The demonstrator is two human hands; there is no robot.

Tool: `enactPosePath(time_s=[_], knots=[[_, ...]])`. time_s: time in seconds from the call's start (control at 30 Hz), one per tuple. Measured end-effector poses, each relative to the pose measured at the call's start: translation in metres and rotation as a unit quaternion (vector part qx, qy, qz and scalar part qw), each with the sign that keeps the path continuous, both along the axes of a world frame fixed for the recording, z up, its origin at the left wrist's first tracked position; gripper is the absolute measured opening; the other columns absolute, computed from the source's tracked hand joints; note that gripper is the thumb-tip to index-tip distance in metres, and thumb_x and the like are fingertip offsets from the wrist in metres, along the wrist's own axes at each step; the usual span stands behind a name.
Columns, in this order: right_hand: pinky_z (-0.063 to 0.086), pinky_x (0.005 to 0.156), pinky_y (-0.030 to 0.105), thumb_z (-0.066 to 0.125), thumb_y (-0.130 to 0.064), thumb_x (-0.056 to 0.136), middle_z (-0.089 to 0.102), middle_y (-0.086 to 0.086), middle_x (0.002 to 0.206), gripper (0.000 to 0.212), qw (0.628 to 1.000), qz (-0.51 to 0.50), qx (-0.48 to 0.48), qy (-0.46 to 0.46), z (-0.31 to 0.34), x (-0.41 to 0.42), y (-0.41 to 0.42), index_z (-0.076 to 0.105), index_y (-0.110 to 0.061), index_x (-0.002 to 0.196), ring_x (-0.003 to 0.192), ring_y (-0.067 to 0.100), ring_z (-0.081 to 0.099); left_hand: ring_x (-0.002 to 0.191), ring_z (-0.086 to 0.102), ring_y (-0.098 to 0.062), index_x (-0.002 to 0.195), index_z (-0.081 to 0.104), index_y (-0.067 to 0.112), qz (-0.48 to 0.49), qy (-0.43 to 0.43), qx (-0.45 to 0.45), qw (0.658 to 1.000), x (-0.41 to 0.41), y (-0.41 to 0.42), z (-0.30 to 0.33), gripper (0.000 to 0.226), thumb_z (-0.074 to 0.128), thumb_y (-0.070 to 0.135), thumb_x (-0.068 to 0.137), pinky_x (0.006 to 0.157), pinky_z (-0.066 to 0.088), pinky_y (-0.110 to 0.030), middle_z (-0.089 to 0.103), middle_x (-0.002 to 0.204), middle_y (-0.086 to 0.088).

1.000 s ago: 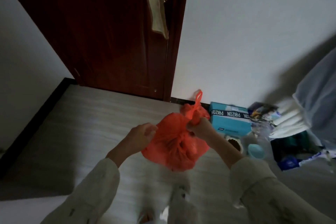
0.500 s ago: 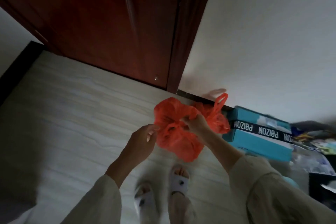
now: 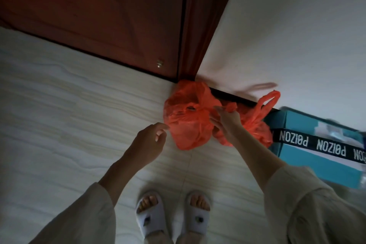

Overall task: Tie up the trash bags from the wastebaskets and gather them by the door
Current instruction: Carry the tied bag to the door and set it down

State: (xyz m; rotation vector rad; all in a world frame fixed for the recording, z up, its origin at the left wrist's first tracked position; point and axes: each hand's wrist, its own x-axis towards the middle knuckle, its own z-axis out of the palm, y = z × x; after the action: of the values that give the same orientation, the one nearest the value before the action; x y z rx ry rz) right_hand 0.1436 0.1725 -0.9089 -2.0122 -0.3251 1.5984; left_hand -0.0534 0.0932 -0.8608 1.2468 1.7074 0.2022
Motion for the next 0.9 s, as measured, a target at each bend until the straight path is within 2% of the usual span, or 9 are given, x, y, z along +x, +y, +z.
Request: enactPosePath(time_s=[0.2,0.27,0.33,0.43,0.5,0.57,0.67,0.77,0.9], knots=[[0.05,0.083,0.035,0.047,-0.003,0.092,0.054,0.015,0.103,0.034,0.997,0.059,-0.042,0.023,0.027,-0.012,-0.001,0.046,0.005,0.125,0.089,0.025,0.058,0.093,0.053,-0.01,0.118,0.055,0.015,-0.022,-0.012,-0.025,0.999,-0.003,0.009,0.023,0.027,0.046,0.015,0.092,0.08,0.037,-0.018,0.062,0.114,-0.005],[0.054,0.069,0.027,0.045,-0.002,0.092,0.055,0.014,0.095,0.031,0.994,0.098,-0.049,0.009,0.053,-0.018,-0.005,0.05,0.003,0.122,0.084,0.026,0.059,0.094,0.053,-0.009,0.119,0.054,0.015,-0.023,-0.021,-0.022,0.999,-0.008,0.011,0.047,0.028,0.046,0.016,0.092,0.08,0.037,-0.018,0.062,0.115,-0.005],[0.05,0.046,0.018,0.045,-0.003,0.091,0.053,0.014,0.087,0.021,0.986,0.156,-0.05,-0.03,0.089,-0.025,-0.01,0.06,-0.003,0.106,0.063,0.018,0.054,0.094,0.053,-0.01,0.118,0.054,0.015,-0.021,-0.022,-0.01,0.999,-0.016,0.012,0.081,0.027,0.046,0.016,0.092,0.078,0.037,-0.017,0.062,0.114,-0.004],[0.043,0.048,0.018,0.044,-0.006,0.092,0.054,0.011,0.082,0.016,0.97,0.233,-0.037,-0.05,0.152,-0.042,-0.015,0.059,-0.009,0.088,0.053,0.011,0.051,0.095,0.053,-0.01,0.119,0.054,0.016,-0.012,-0.026,0.012,1.0,-0.029,0.008,0.138,0.027,0.046,0.017,0.092,0.074,0.038,-0.012,0.062,0.115,-0.003],[0.039,0.05,0.019,0.041,-0.008,0.095,0.051,0.008,0.076,0.026,0.954,0.295,-0.028,-0.036,0.203,-0.061,-0.024,0.061,0.005,0.106,0.055,0.012,0.05,0.096,0.052,-0.009,0.119,0.054,0.017,0.012,-0.025,0.027,0.999,-0.044,-0.001,0.186,0.028,0.046,0.017,0.093,0.069,0.037,-0.004,0.061,0.114,-0.002],[0.039,0.051,0.02,0.042,-0.01,0.094,0.057,0.013,0.08,0.032,0.934,0.355,0.0,-0.028,0.26,-0.085,-0.032,0.056,0.01,0.115,0.063,0.018,0.054,0.097,0.051,-0.008,0.119,0.054,0.018,0.051,-0.017,0.05,0.997,-0.063,-0.015,0.24,0.027,0.046,0.018,0.093,0.069,0.036,-0.002,0.06,0.115,-0.002],[0.044,0.061,0.022,0.047,-0.012,0.093,0.067,0.025,0.099,0.028,0.894,0.438,0.091,-0.02,0.345,-0.121,-0.042,0.062,0.007,0.107,0.078,0.027,0.065,0.1,0.053,-0.01,0.117,0.056,0.019,0.117,-0.001,0.089,0.989,-0.093,-0.043,0.316,0.026,0.047,0.019,0.093,0.083,0.039,-0.018,0.061,0.118,-0.004],[0.042,0.058,0.016,0.048,-0.015,0.092,0.068,0.015,0.092,0.023,0.839,0.516,0.174,0.004,0.429,-0.153,-0.059,0.064,-0.003,0.102,0.063,0.008,0.057,0.104,0.06,-0.017,0.111,0.058,0.024,0.193,0.041,0.136,0.971,-0.118,-0.088,0.389,0.022,0.048,0.019,0.092,0.087,0.044,-0.026,0.064,0.114,-0.004],[0.041,0.056,0.012,0.046,-0.018,0.093,0.065,-0.004,0.078,0.021,0.747,0.611,0.259,0.031,0.513,-0.186,-0.097,0.063,-0.008,0.097,0.064,0.006,0.057,0.098,0.064,-0.022,0.108,0.062,0.019,0.298,0.09,0.2,0.929,-0.128,-0.157,0.465,0.022,0.051,0.013,0.09,0.083,0.045,-0.027,0.065,0.101,-0.002]])
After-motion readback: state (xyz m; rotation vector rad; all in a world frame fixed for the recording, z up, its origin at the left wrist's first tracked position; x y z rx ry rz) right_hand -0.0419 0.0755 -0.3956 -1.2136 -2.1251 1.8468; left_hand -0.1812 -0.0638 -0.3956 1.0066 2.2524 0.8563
